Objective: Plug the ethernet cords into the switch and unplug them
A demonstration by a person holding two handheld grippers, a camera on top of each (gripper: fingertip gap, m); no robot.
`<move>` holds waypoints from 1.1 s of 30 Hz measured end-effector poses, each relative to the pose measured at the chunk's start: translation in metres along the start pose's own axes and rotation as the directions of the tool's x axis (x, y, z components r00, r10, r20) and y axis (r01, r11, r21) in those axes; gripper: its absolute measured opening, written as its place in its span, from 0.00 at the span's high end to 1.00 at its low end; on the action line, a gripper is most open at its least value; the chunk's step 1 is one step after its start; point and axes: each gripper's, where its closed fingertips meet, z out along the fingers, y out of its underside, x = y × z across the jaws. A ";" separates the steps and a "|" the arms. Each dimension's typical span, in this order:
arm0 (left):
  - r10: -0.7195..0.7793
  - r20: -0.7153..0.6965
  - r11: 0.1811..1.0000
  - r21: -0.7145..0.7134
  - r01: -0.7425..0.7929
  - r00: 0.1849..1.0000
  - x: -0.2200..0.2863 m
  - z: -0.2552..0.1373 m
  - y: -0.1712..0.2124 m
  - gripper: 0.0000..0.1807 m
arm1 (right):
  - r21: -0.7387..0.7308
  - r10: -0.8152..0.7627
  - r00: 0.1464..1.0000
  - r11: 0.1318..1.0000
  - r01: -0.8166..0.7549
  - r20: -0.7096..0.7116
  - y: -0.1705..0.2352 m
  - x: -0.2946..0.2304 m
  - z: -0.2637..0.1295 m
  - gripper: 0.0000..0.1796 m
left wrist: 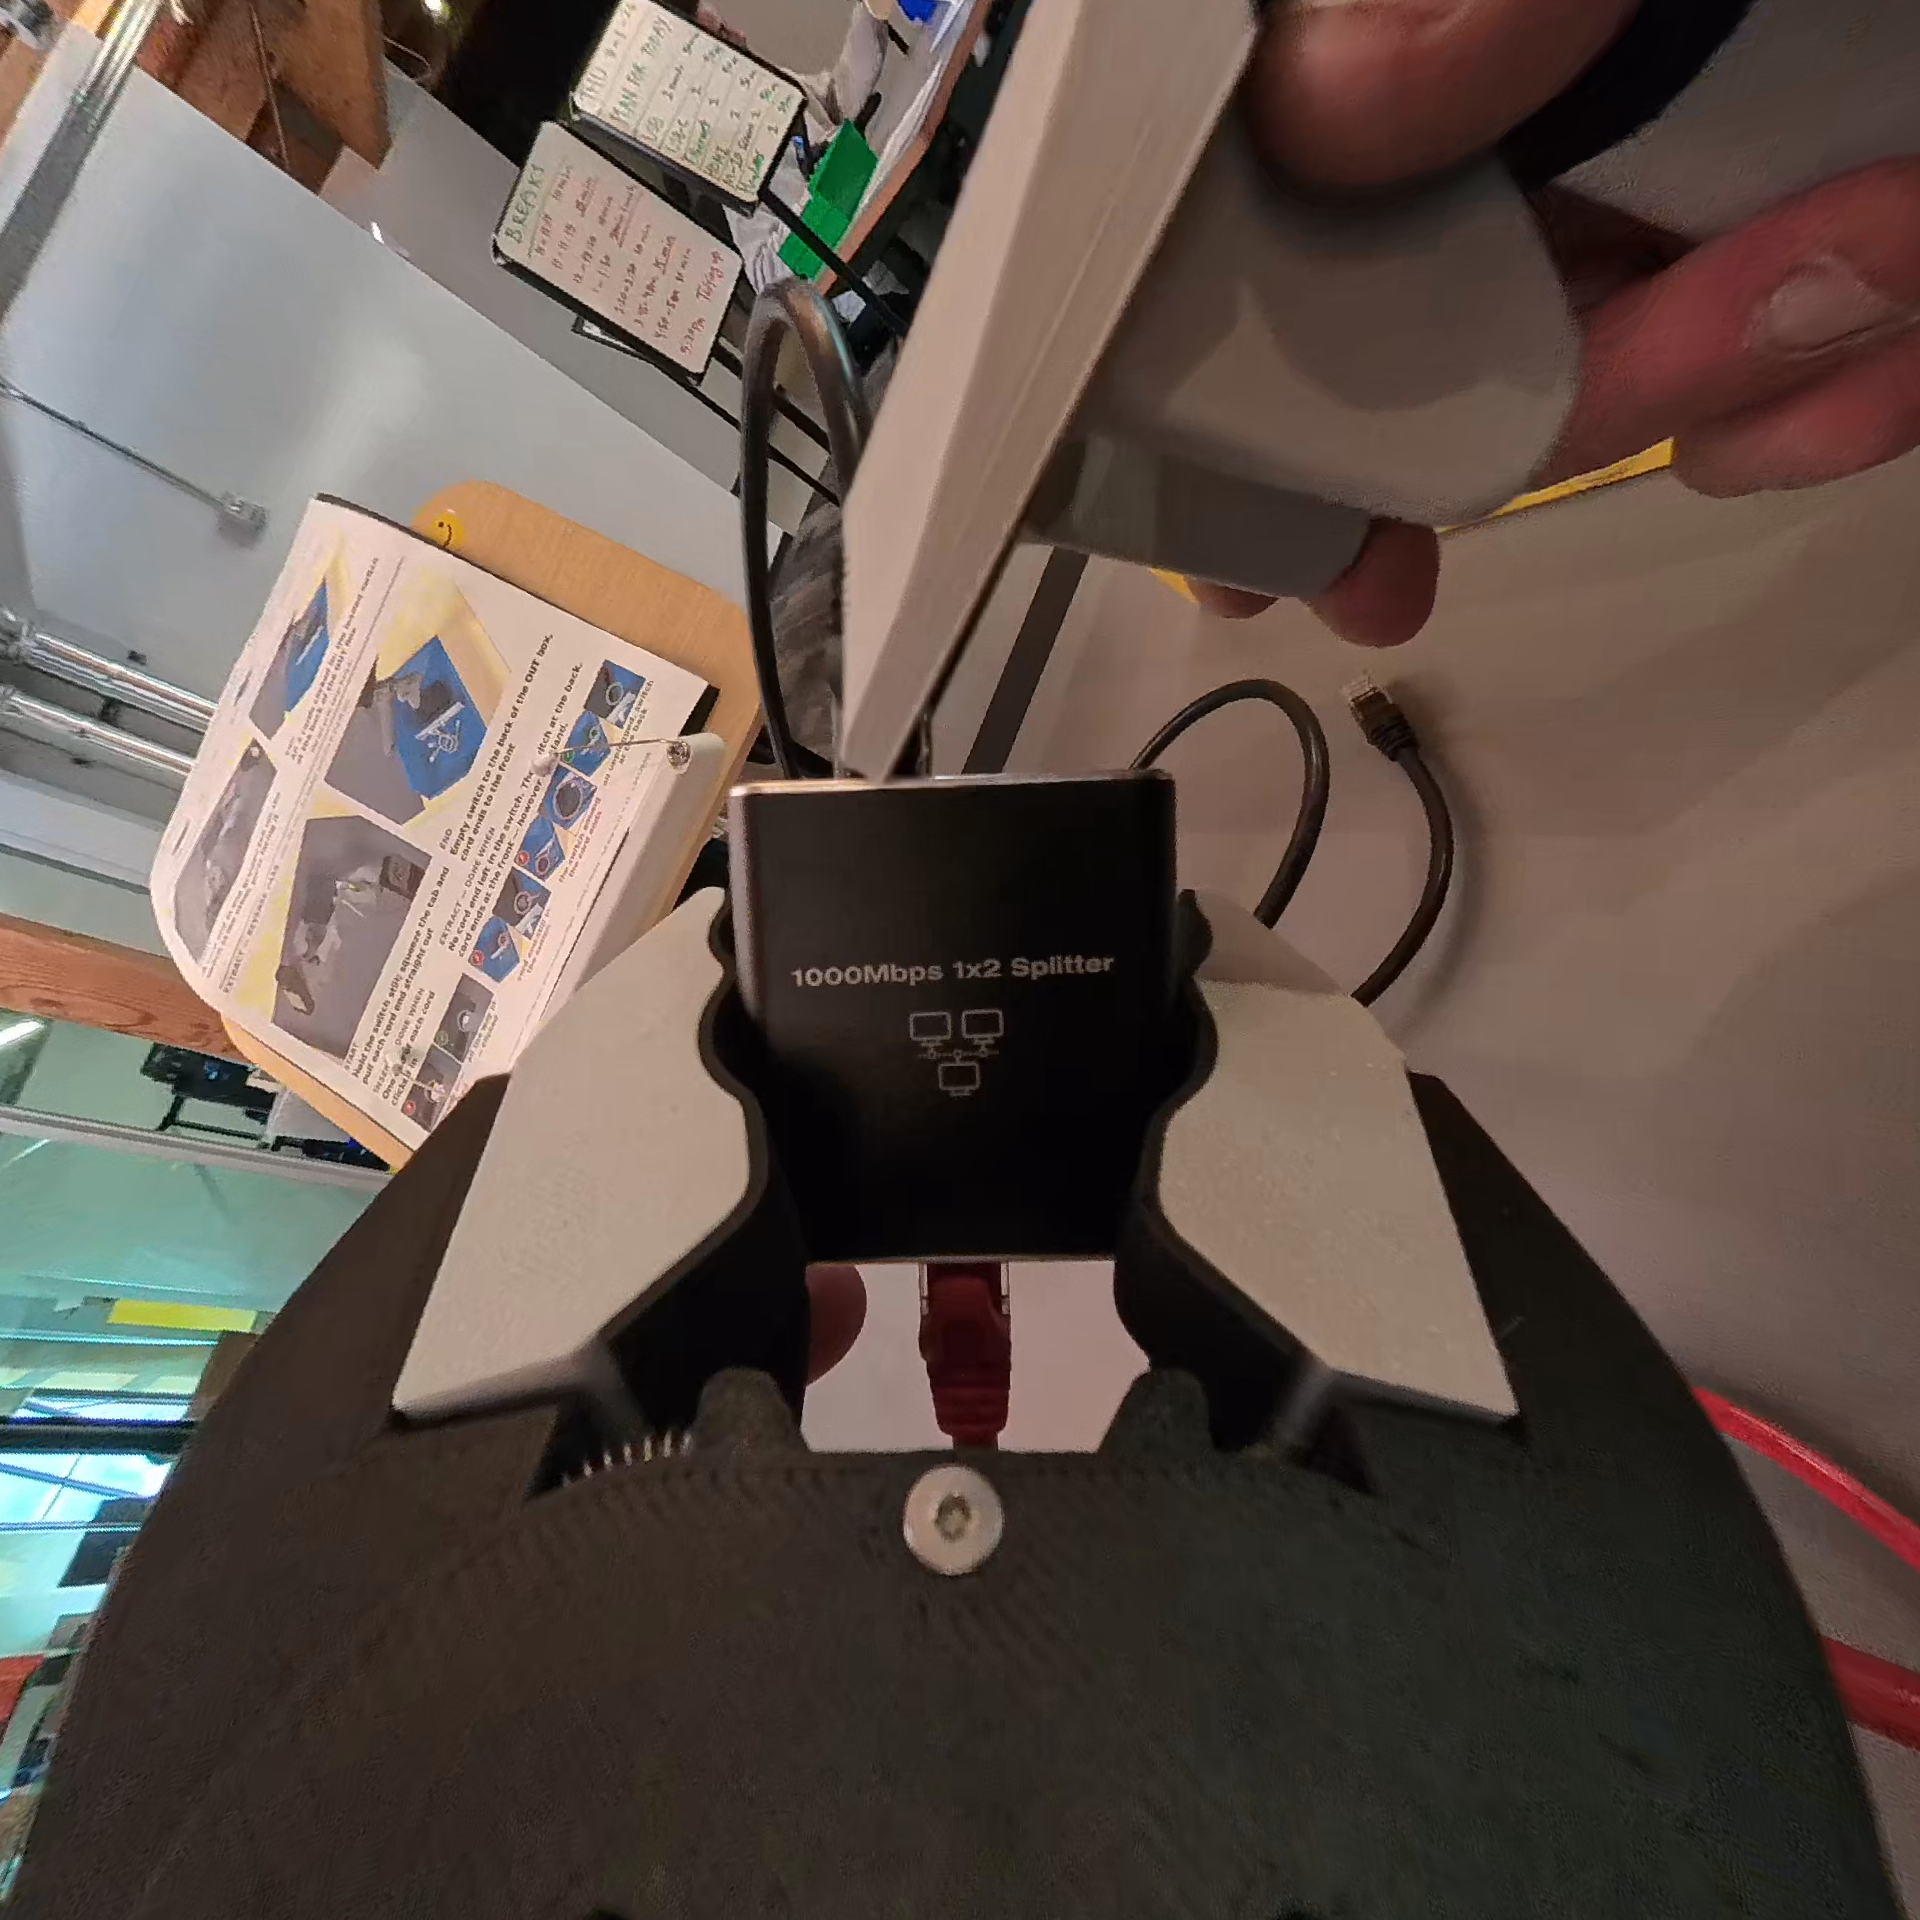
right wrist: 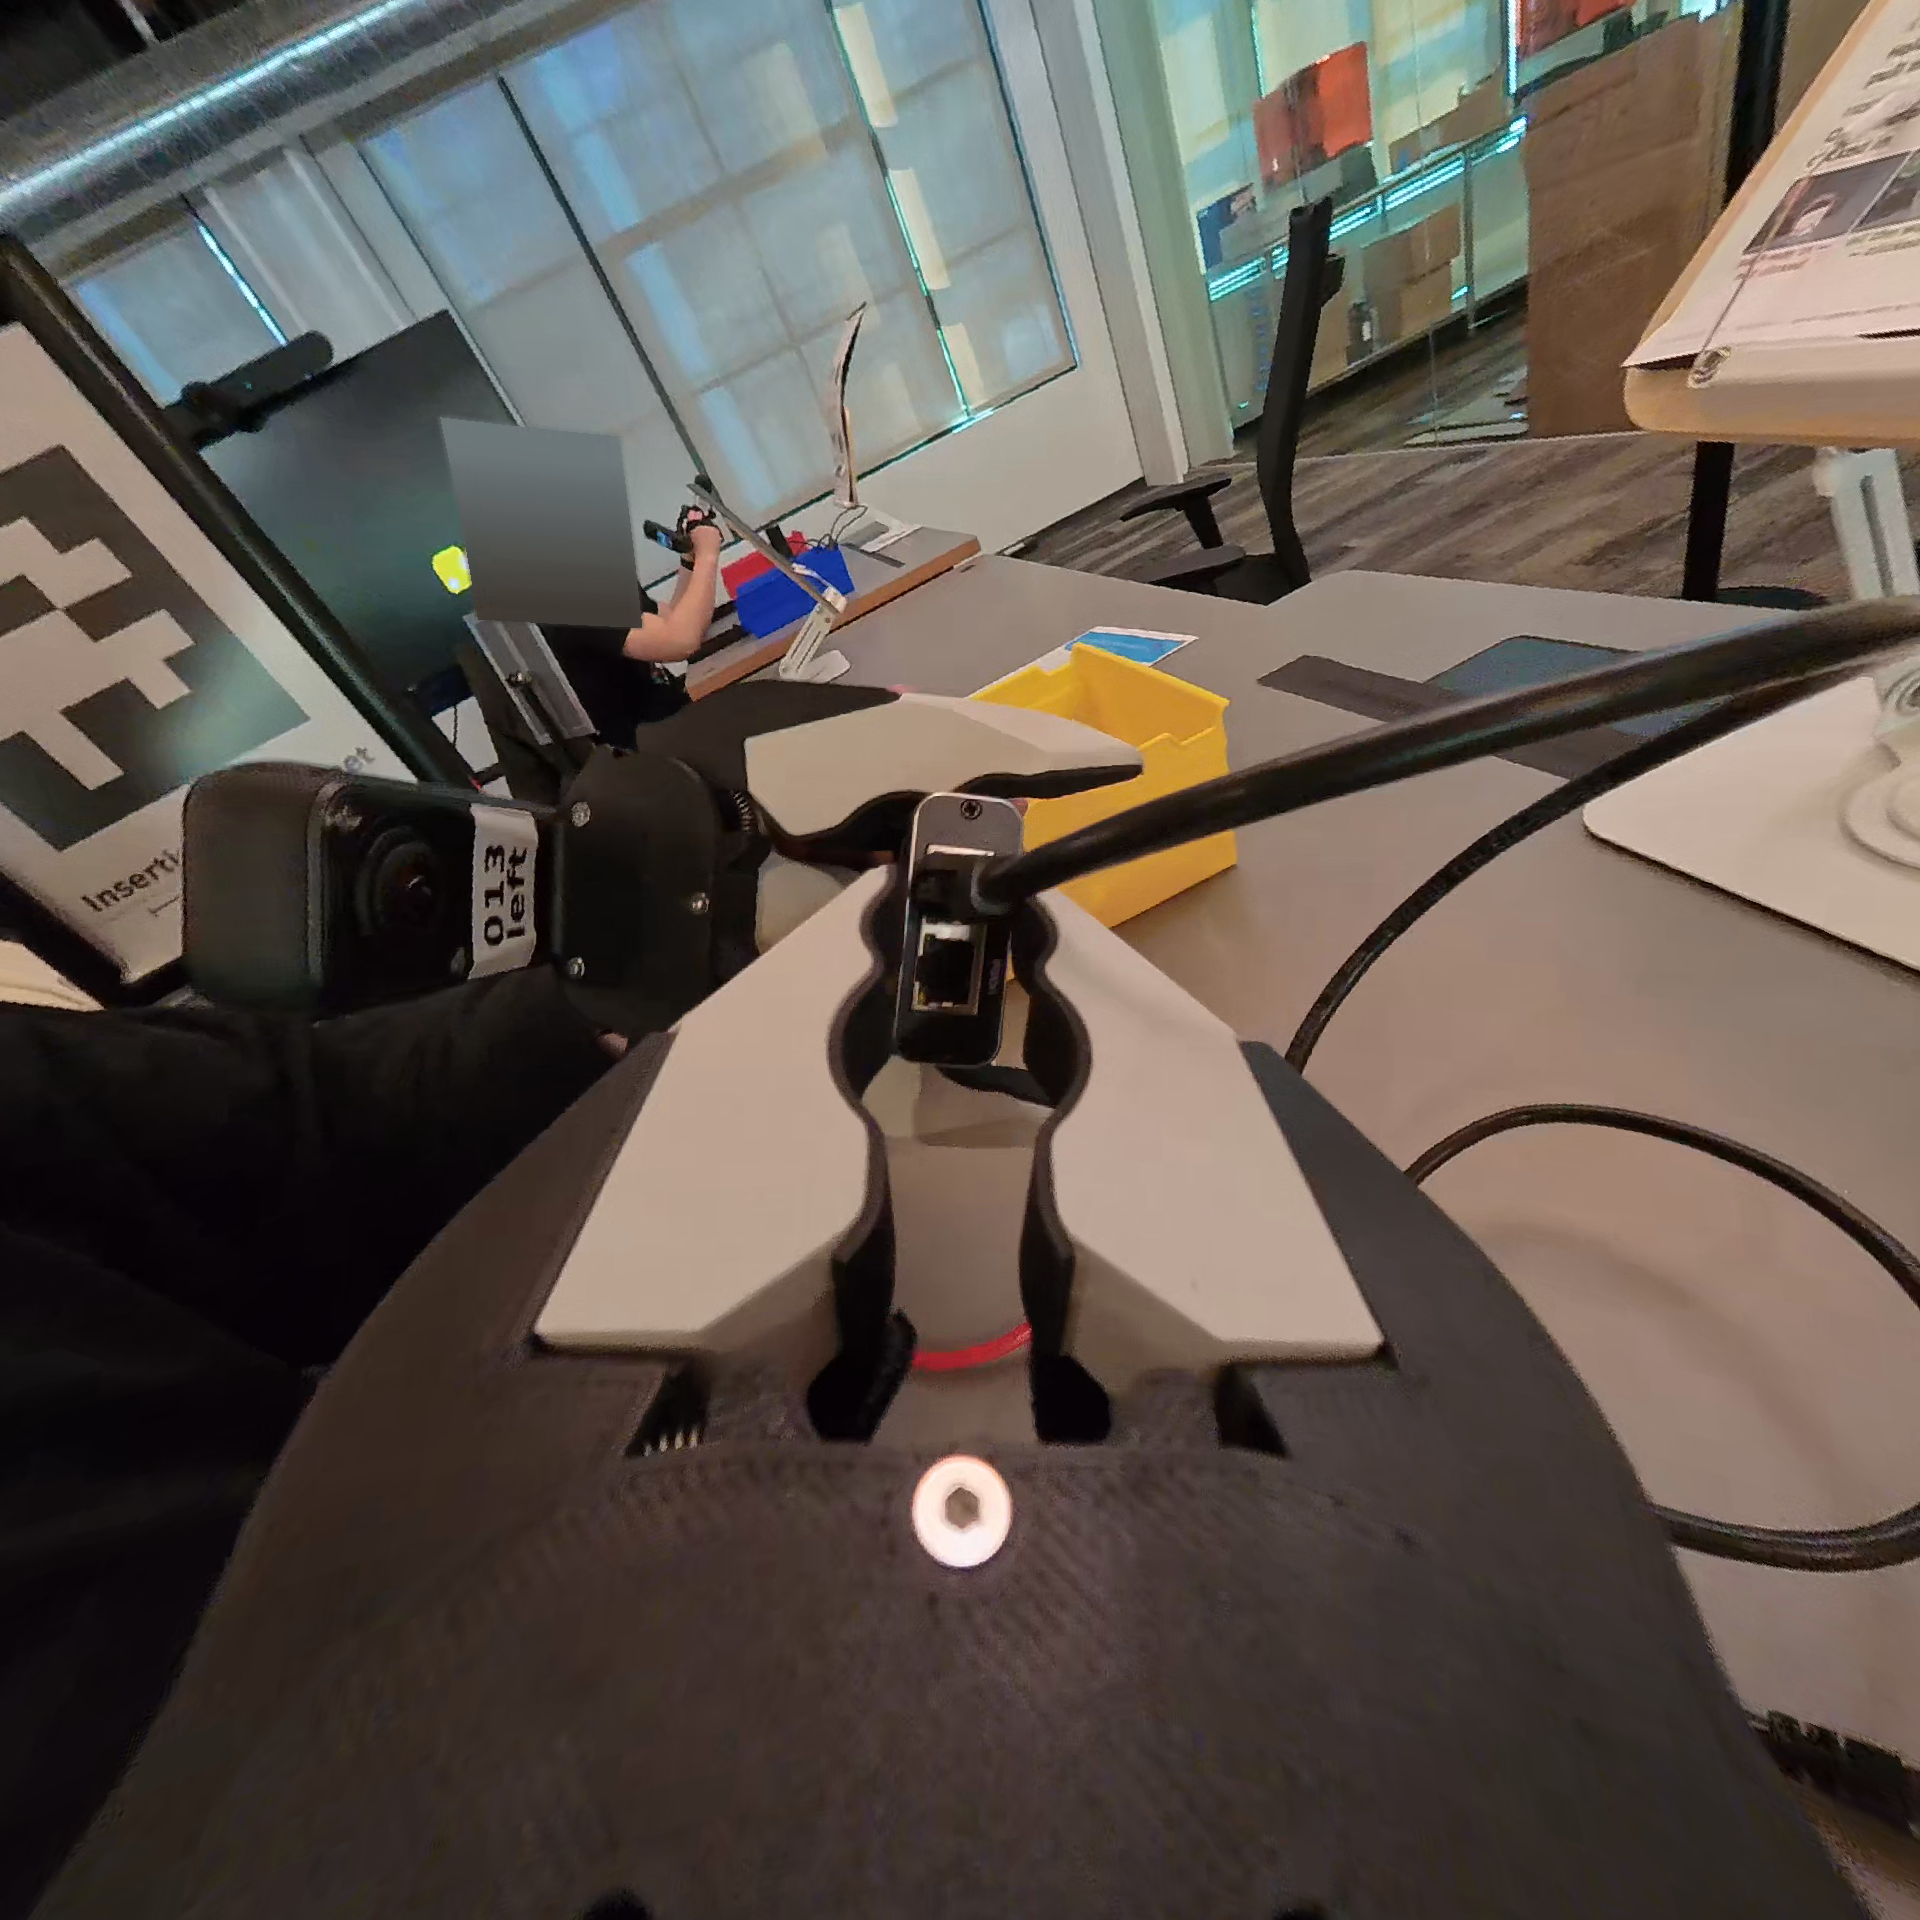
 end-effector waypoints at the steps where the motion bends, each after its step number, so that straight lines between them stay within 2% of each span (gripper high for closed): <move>1: 0.001 0.005 1.000 -0.002 -0.001 1.000 0.000 0.000 0.000 0.58 | 0.010 0.008 1.000 1.000 -0.008 0.000 -0.001 0.001 0.000 0.91; 8: 0.005 0.005 1.000 0.003 -0.006 1.000 0.001 0.001 -0.002 0.58 | 0.014 0.004 0.999 1.000 -0.005 0.042 -0.001 -0.002 -0.003 0.94; 16: 0.054 0.057 0.999 -0.009 -0.053 0.997 -0.004 -0.001 -0.004 0.58 | 0.005 -0.072 0.997 0.997 0.072 0.038 -0.002 -0.005 -0.004 0.94; 22: 0.070 0.096 0.997 -0.036 -0.067 0.993 -0.009 -0.001 -0.005 0.58 | -0.014 -0.189 0.980 0.982 0.188 -0.067 -0.006 -0.001 -0.006 0.90; 33: 0.085 0.113 0.994 -0.082 -0.076 0.990 -0.011 -0.002 -0.005 0.59 | -0.016 -0.225 0.968 0.974 0.225 -0.106 -0.007 0.000 -0.007 0.92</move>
